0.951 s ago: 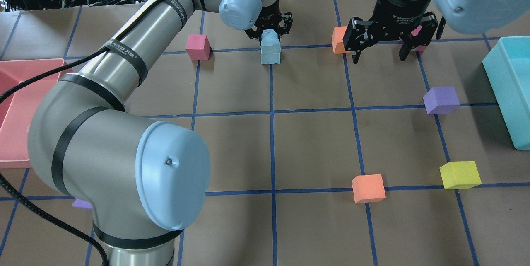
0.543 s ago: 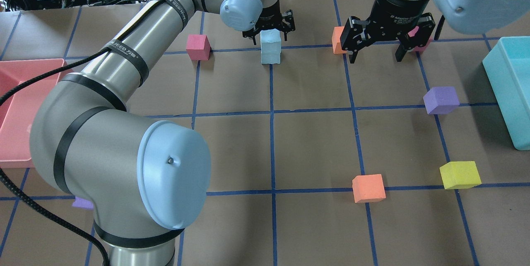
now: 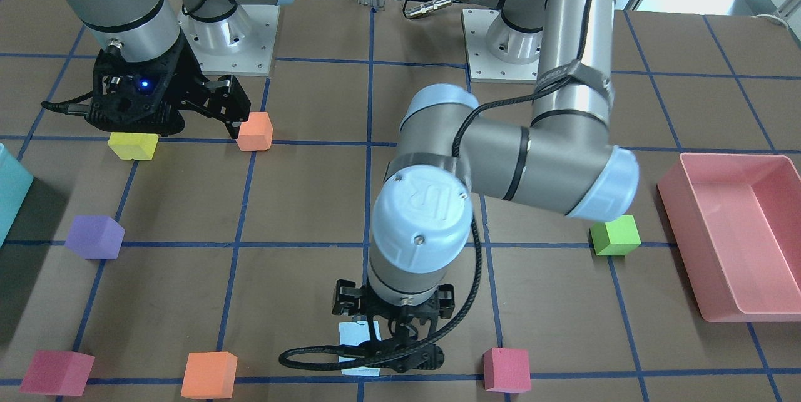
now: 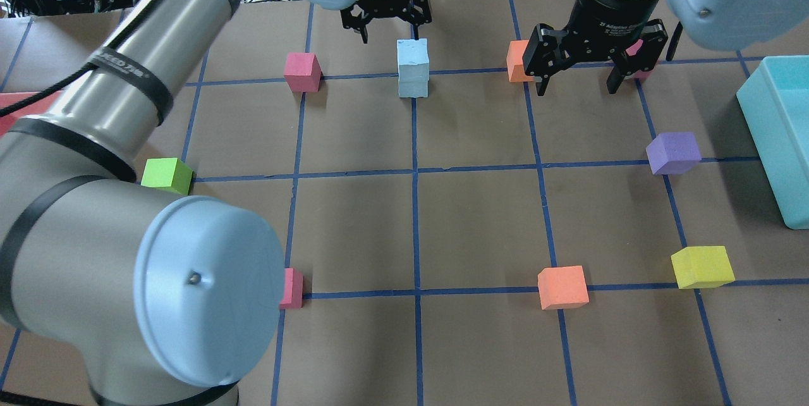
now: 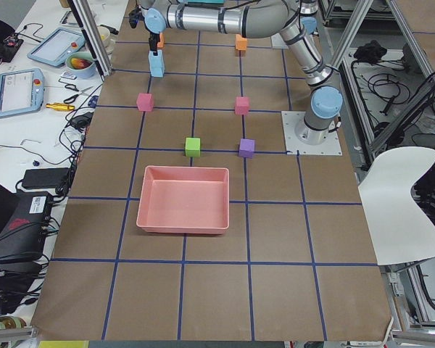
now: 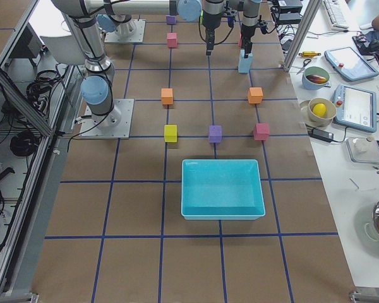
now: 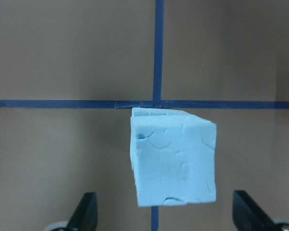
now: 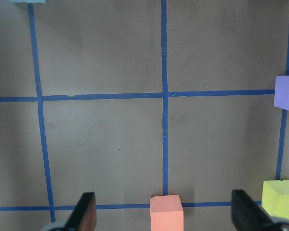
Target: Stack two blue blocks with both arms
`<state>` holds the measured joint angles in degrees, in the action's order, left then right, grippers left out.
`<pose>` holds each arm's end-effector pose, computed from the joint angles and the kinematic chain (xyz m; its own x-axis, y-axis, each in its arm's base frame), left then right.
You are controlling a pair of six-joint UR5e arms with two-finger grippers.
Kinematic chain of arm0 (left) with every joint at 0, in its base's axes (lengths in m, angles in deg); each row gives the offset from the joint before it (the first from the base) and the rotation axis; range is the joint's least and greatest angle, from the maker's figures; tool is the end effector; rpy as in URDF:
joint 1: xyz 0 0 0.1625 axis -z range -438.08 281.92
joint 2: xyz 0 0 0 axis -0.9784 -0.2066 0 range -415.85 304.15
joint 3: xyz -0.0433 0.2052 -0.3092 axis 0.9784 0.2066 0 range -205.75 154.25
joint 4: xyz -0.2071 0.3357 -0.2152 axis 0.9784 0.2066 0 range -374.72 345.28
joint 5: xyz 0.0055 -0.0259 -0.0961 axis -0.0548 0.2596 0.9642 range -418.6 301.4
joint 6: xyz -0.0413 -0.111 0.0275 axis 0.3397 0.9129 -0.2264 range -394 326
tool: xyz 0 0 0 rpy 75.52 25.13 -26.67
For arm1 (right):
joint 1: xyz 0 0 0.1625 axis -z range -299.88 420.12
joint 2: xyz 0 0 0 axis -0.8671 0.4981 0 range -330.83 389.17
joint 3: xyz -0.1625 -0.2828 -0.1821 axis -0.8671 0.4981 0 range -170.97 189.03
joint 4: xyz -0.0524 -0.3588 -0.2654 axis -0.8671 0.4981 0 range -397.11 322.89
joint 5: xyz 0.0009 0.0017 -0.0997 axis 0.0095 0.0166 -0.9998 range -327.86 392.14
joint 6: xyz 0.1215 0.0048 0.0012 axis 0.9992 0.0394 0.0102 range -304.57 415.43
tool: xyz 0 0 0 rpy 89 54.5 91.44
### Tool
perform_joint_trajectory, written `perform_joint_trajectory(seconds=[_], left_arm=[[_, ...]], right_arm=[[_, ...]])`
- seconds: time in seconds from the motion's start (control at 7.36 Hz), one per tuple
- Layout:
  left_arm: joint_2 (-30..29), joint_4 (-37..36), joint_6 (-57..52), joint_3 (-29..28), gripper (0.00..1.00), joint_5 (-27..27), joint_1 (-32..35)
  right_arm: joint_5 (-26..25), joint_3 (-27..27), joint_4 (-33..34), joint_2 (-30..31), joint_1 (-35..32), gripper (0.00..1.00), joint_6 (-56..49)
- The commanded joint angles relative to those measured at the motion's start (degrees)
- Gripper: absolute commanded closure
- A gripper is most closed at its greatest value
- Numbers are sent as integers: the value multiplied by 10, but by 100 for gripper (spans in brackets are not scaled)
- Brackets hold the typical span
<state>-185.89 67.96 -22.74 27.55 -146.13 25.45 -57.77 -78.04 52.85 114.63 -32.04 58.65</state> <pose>-0.3163 -0.7227 0.3093 -0.9975 0.0426 0.0558 0.0392 0.9974 -0.0599 0.1542 -0.5493 0.3983 -0.9998 0.0184 0.0000 0.0184 0.9994 0.0289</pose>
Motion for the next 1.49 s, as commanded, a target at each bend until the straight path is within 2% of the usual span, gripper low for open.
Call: perform_joint_trajectory(seconds=[0.0, 0.14, 0.41, 0.68, 0.81, 0.95, 1.36], left_arm=[[89, 93, -71, 20, 0, -11, -40], [138, 126, -122, 48, 0, -23, -78], [257, 148, -121, 154, 0, -24, -100], [366, 129, -116, 295, 2, -25, -103], [389, 62, -122, 352, 1, -25, -116], [395, 22, -124, 364, 0, -27, -127], [379, 13, -120, 325, 0, -27, -134]], right_arm=[[-4, 1, -1, 0, 1, 0, -1], [-4, 2, -1, 1, 6, 0, -1], [-5, 2, -3, 2, 8, 0, -1], [-5, 2, -18, 14, 9, 0, -1], [-4, 1, -25, 14, 9, 0, -1], [-3, 1, -26, 14, 9, 0, -1], [-5, -1, -28, 14, 8, 0, -1]])
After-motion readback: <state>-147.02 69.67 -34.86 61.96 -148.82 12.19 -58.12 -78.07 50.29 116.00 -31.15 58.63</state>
